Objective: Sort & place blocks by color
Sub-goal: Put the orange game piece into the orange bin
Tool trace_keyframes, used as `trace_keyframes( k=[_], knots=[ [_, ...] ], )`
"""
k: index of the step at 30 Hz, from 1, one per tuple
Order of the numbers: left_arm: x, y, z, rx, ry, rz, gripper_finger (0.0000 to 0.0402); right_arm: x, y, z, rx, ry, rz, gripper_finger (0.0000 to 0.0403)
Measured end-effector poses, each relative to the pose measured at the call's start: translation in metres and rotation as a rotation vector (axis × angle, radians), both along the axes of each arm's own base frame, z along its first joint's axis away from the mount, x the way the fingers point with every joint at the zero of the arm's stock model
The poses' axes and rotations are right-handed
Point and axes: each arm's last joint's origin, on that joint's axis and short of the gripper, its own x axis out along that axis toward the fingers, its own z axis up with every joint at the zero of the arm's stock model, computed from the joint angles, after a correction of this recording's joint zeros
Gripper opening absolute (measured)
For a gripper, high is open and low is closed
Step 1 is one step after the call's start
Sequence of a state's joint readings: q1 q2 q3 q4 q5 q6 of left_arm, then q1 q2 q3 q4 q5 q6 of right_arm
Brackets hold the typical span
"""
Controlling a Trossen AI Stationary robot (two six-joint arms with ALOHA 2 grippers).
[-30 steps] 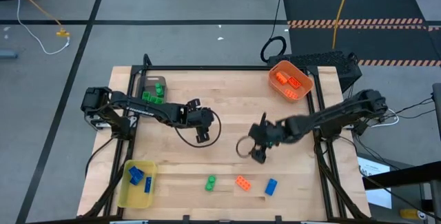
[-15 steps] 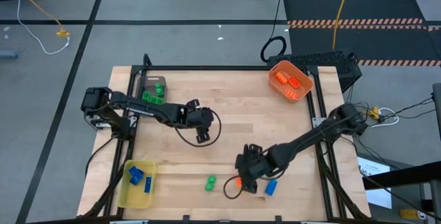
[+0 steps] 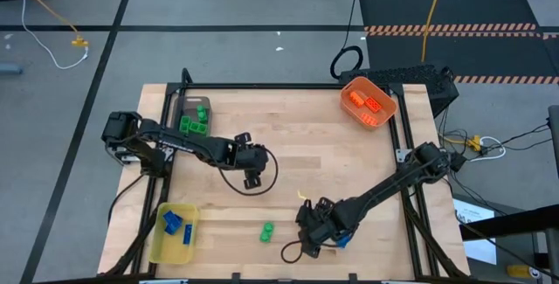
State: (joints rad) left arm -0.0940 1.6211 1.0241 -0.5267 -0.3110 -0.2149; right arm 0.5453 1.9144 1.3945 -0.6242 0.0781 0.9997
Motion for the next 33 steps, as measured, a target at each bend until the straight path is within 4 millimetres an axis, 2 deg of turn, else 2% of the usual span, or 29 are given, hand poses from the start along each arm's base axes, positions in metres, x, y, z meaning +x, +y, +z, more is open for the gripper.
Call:
trace_keyframes(
  k=[3,8,14,19,23,25,30,33],
  knots=[
    [0.000,0.000,0.000,0.005,0.003,-0.008,0.0200,0.000,0.005,-0.005,-0.002,0.004,0.000,0.0346],
    [0.000,0.002,0.000,0.010,0.004,-0.013,0.0200,-0.002,0.004,-0.027,-0.086,0.088,0.000,0.0331],
    [0.001,0.002,0.000,0.010,0.001,-0.012,0.0200,-0.005,-0.001,-0.036,-0.202,0.138,0.047,0.0300],
    [0.001,0.002,0.000,0.010,-0.002,-0.012,0.0200,-0.006,-0.008,-0.035,-0.292,0.137,0.111,0.0238],
    [0.001,0.002,0.000,0.011,-0.002,-0.012,0.0200,-0.003,-0.014,-0.035,-0.313,0.143,0.156,0.0157],
    [0.001,0.002,0.000,0.014,0.000,-0.017,0.0200,-0.003,-0.019,-0.035,-0.349,0.151,0.167,0.0119],
    [0.001,0.003,0.000,0.024,0.005,-0.033,0.0200,-0.004,-0.044,-0.028,-0.506,0.201,0.139,0.0120],
    [0.001,0.003,0.000,0.027,0.008,-0.039,0.0200,-0.005,-0.066,-0.011,-0.575,0.219,0.116,0.0120]
  ],
)
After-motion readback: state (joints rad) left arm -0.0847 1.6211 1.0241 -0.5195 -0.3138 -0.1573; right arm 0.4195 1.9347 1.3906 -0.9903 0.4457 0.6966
